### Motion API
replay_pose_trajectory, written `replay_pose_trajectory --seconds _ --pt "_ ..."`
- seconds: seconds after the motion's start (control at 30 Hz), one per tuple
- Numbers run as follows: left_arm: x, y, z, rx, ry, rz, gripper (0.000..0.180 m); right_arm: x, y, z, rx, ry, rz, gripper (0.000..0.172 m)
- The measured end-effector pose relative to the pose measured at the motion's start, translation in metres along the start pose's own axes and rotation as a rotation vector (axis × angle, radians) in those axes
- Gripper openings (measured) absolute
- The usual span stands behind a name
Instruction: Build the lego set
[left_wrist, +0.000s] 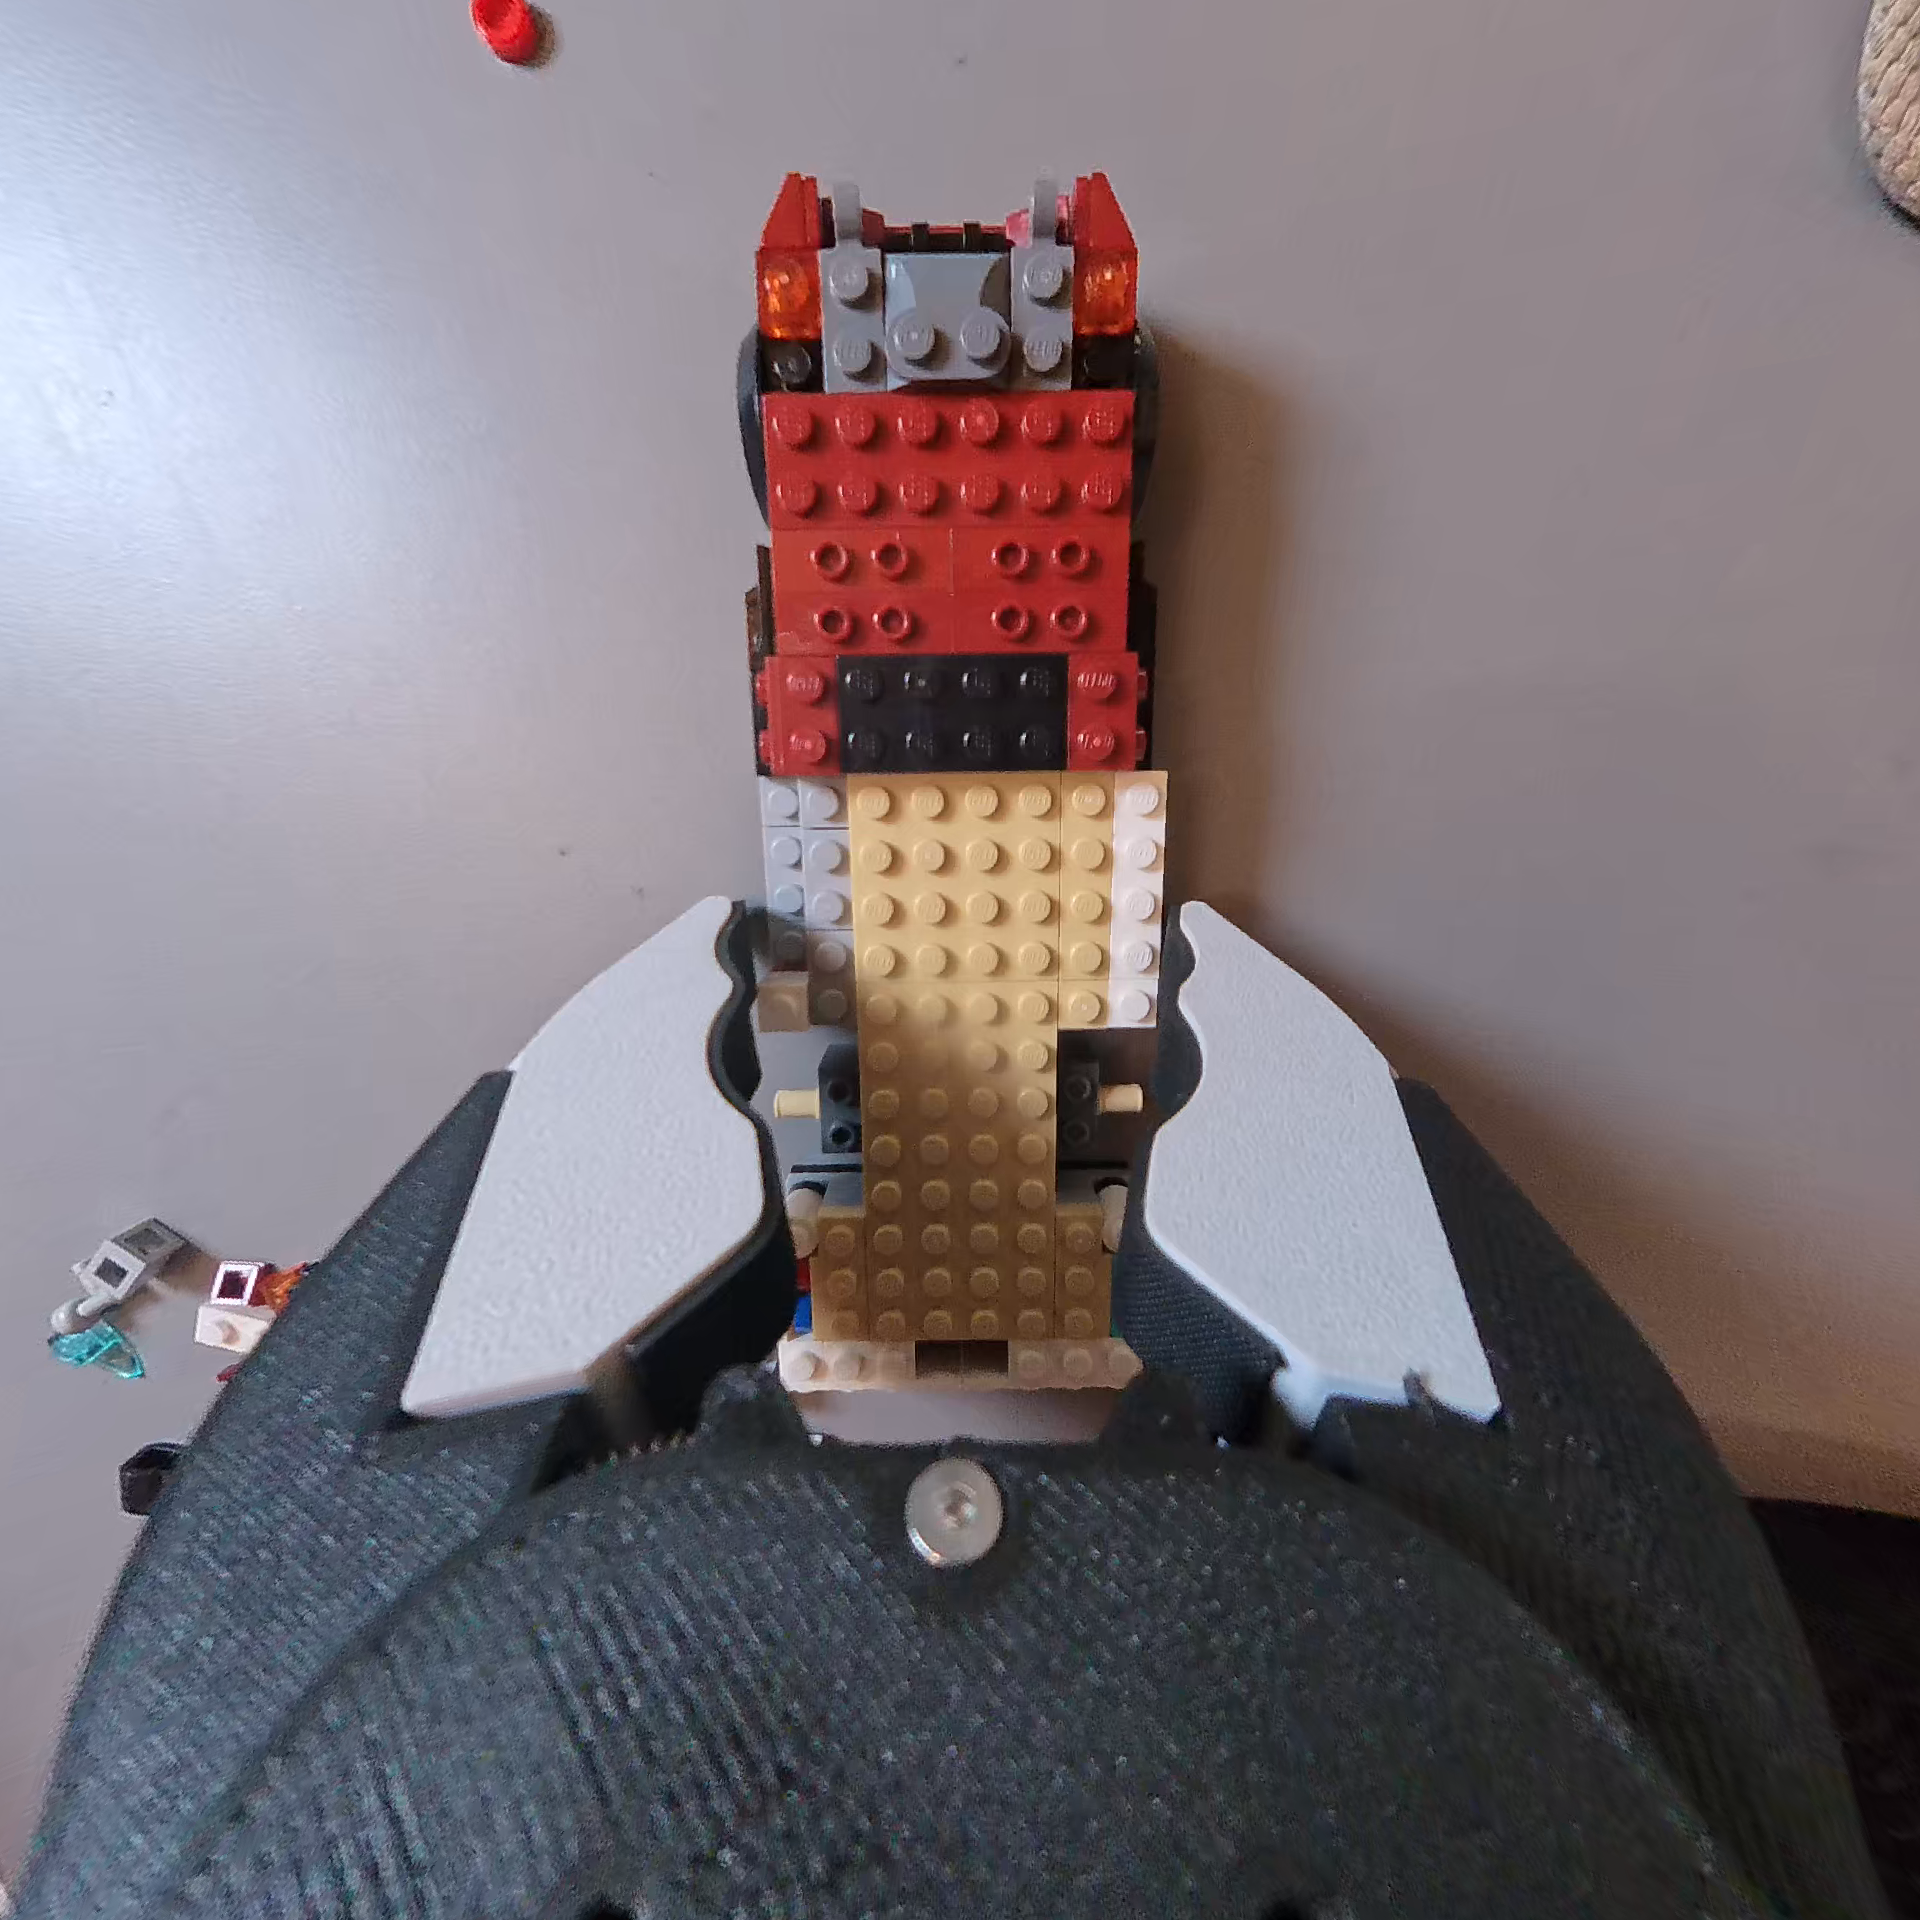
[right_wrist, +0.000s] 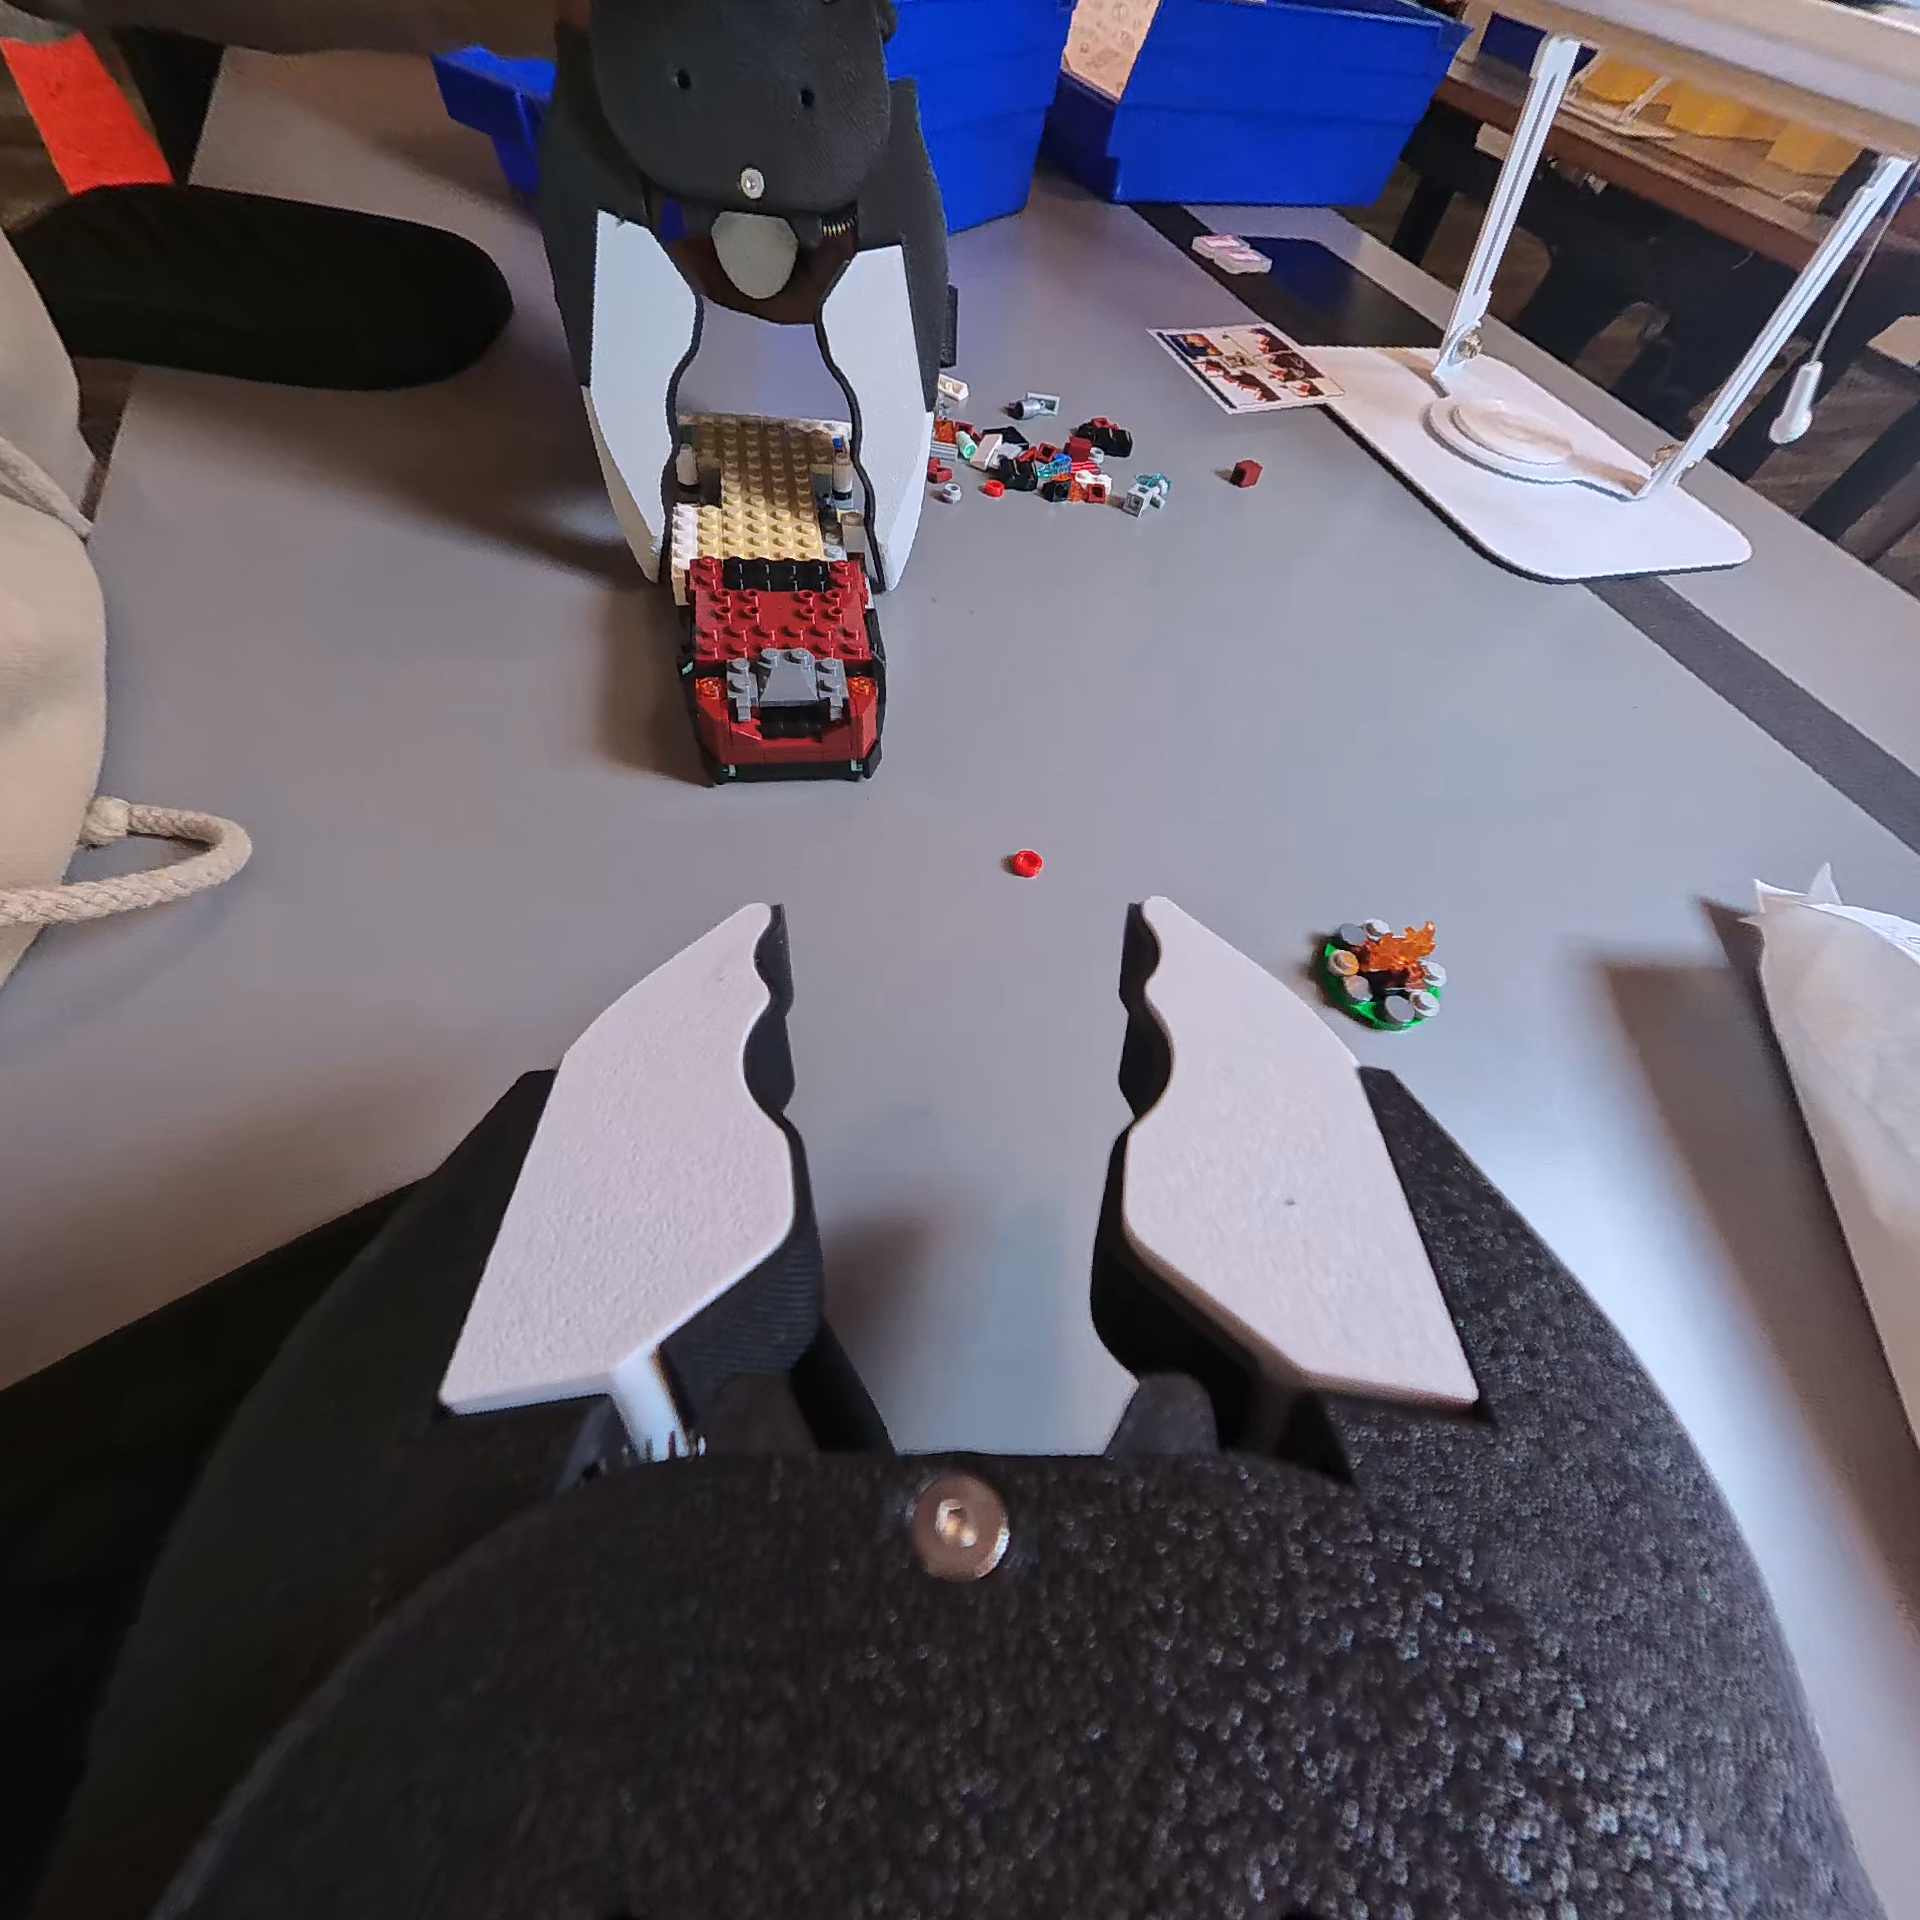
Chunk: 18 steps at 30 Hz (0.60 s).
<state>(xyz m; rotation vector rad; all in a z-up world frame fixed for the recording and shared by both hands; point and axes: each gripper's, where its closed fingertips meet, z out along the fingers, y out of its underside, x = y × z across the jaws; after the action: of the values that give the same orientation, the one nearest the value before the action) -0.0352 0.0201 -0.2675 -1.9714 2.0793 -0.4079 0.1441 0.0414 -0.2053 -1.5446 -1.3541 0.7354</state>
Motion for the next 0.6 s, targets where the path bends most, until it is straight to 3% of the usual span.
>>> replay_pose_trajectory --seconds 0.37,0.6 --pt "-0.0002 -0.0003 -0.0004 0.003 -0.024 -0.014 0.075 -0.0014 0.0052 0.0031 -0.026 0.022 -0.027 0.057" --pt "-0.0018 -0.0053 0.0012 0.008 -0.060 -0.106 0.074 0.0013 0.0059 0.0047 -0.017 0.020 0.006 0.053"
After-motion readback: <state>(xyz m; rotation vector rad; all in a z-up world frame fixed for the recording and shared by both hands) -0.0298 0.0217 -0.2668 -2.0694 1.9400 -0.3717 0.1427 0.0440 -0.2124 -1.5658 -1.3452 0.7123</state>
